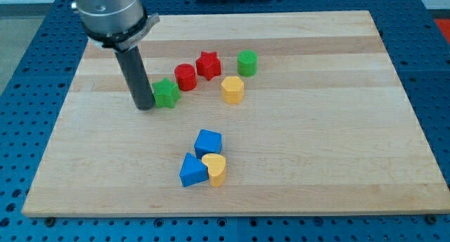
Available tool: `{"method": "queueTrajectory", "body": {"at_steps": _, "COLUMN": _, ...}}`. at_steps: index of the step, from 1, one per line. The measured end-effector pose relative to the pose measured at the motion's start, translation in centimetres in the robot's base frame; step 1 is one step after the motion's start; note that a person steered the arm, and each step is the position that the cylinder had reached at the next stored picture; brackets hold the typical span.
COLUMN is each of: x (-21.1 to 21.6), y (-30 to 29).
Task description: Separate the blue triangle and yellow heart
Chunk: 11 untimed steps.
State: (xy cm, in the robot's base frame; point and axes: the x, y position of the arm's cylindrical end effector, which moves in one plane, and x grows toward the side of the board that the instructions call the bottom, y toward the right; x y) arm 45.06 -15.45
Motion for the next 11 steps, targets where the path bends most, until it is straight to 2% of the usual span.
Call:
{"method": "queueTrajectory", "body": {"at_steps": 2, "x": 10.4, "y": 0.3}}
{"method": "queueTrajectory", "body": {"at_steps": 3, "x": 14.1, "y": 3.0}}
{"method": "queueTrajectory", "body": {"at_steps": 4, "x": 15.8, "y": 8.9}}
{"method": "queueTrajectory", "body": {"at_steps": 5, "x": 15.8, "y": 13.1}}
{"method": "queueTrajectory", "body": {"at_steps": 9, "x": 13.7, "y": 11.0}}
{"method": "queueTrajectory", "body": {"at_steps": 11, "x": 7.4, "y": 11.2}}
